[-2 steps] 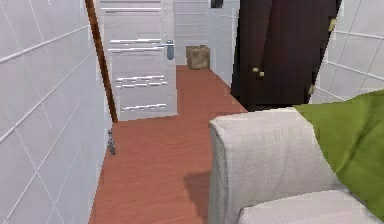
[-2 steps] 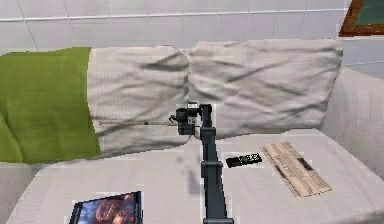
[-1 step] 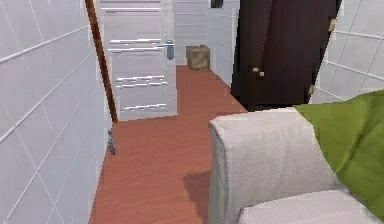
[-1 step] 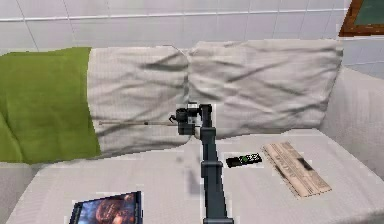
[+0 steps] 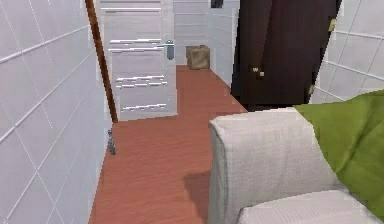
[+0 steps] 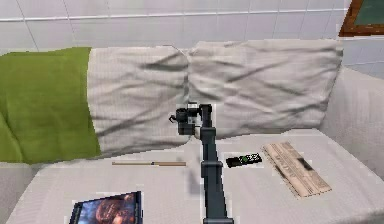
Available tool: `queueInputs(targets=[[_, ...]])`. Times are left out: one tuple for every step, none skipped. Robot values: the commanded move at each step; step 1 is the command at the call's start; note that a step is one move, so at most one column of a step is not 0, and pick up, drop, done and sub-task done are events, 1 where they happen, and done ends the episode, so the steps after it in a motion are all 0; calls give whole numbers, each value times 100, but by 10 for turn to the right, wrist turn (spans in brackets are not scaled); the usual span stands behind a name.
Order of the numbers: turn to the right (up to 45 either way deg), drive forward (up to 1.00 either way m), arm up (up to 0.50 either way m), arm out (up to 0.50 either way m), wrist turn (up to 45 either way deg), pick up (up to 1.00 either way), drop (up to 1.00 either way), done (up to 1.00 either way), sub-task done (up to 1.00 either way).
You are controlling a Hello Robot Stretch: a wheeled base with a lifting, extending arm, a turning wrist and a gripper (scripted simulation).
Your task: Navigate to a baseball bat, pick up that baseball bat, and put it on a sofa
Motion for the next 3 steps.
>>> queueInputs(targets=[[0, 0, 10, 0, 0, 0, 0, 0, 0], [0, 0, 0, -8, 0, 0, 0, 0, 0], [0, 0, 0, 0, 0, 0, 0, 100, 0]])
